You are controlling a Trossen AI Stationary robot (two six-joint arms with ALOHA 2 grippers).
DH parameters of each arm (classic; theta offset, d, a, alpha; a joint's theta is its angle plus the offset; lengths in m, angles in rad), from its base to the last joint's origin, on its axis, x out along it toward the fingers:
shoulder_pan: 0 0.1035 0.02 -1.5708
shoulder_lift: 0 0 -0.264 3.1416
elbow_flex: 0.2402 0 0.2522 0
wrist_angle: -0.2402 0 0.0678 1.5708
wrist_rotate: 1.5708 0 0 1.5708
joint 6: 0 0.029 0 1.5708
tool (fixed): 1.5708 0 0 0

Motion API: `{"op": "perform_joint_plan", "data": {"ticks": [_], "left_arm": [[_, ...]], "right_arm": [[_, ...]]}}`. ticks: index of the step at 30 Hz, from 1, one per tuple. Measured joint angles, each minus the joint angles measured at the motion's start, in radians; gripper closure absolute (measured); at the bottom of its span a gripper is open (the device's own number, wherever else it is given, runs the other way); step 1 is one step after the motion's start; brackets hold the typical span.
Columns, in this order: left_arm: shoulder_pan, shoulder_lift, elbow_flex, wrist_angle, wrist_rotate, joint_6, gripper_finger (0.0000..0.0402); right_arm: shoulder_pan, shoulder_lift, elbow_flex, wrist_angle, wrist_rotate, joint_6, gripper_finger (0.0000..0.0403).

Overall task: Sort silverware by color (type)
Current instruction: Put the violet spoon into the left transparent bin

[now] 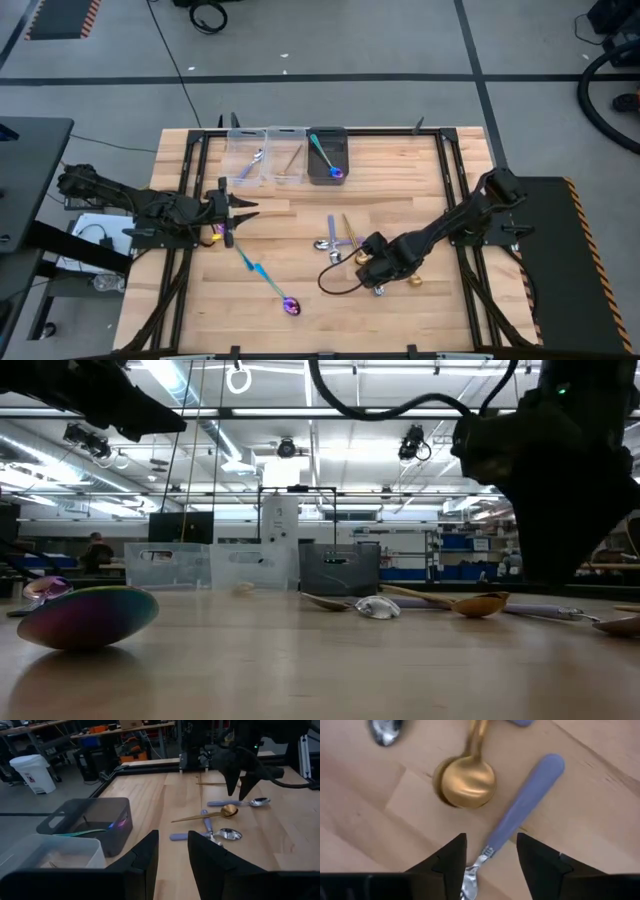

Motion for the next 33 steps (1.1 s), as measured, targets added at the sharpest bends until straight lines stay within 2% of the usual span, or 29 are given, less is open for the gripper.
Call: {"op": "perform_joint_plan", "data": {"ticks": [5, 13, 25, 29, 33], "left_arm": [[0.000, 0.000, 0.000, -0.006, 0.000, 0.002, 0.0290], [0.000, 0.000, 0.000, -0.006, 0.000, 0.044, 0.0290], [0.000, 0.000, 0.000, -0.005, 0.000, 0.044, 0.0290], [0.000, 0.000, 0.000, -0.006, 0.000, 0.044, 0.0290], [0.000, 0.000, 0.000, -0.005, 0.000, 0.044, 0.0290]], "right_arm": [[0.026, 0.008, 0.000, -0.003, 0.011, 0.072, 0.0202], [0.051, 0.020, 0.001, -0.002, 0.049, 0.144, 0.0203], [0.062, 0.098, 0.003, 0.018, 0.010, 0.168, 0.0206], [0.062, 0.103, 0.004, 0.010, 0.010, 0.170, 0.0227], [0.062, 0.103, 0.004, -0.001, 0.009, 0.153, 0.0273]]}}
